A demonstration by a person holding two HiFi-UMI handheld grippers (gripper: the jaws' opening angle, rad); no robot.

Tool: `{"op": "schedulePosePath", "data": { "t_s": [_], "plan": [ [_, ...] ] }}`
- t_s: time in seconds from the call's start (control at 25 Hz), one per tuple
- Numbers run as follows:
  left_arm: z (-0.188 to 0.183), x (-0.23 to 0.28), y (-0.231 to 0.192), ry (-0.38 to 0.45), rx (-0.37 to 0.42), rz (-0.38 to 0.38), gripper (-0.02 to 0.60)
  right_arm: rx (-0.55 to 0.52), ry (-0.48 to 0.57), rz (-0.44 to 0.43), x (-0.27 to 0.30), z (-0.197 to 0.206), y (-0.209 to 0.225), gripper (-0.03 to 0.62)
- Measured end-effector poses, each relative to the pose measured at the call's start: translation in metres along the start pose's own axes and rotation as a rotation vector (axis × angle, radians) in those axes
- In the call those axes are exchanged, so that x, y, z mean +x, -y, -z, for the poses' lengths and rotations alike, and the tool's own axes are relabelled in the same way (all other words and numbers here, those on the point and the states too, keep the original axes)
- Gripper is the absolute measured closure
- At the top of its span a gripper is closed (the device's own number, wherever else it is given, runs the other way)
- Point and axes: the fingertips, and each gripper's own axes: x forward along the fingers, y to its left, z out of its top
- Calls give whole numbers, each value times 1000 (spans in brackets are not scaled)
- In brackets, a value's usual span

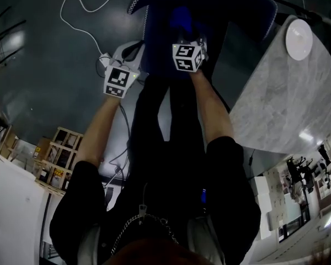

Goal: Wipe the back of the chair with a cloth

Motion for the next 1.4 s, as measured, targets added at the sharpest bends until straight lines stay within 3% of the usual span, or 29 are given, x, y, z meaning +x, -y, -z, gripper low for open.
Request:
{"op": "schedulePosePath", "data": {
  "t_s": [0.28, 0.6, 0.8, 1.0, 1.4],
  "plan": [
    [22, -23, -26, -8, -59, -76, 578, -237, 14, -227, 44, -42, -88, 494],
    [50, -58, -45, -38, -107, -150, 578, -523, -46, -262, 96, -51, -112, 494],
    [58, -60, -46, -40, -139, -171, 578, -476, -140, -211, 109, -38, -91, 493],
    [51, -46, -33, -33, -122, -137, 578, -506, -187, -161, 110, -18, -71, 494],
    [45, -21, -11, -33, -101, -80, 578, -290, -247, -71, 101, 13, -19, 494]
  ]
}}
